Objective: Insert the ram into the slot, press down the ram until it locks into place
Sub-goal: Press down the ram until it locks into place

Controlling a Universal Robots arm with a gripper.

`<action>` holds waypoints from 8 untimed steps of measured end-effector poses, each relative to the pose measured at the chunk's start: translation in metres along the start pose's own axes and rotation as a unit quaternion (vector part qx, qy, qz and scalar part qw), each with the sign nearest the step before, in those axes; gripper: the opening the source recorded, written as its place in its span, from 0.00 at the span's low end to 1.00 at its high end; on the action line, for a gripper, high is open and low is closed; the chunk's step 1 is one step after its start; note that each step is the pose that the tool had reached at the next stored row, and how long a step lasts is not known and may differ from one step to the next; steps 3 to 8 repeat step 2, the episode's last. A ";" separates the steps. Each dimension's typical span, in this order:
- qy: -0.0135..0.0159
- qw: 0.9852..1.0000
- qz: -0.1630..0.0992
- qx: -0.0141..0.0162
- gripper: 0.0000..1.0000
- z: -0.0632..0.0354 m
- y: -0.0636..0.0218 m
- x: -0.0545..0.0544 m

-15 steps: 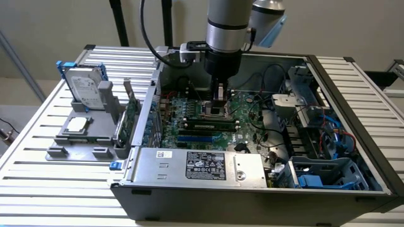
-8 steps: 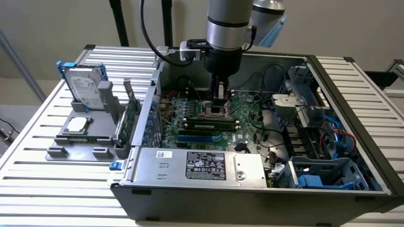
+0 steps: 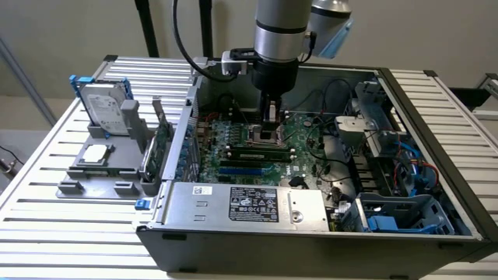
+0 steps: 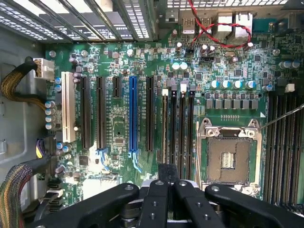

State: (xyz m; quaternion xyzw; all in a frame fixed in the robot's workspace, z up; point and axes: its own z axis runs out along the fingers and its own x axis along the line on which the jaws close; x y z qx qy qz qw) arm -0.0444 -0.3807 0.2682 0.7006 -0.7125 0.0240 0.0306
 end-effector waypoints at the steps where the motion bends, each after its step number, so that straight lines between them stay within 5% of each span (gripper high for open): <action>1: 0.000 1.000 0.000 0.000 0.11 0.0000 0.0000 0.000; 8: 0.000 1.000 0.000 0.000 0.11 0.0000 0.0000 0.000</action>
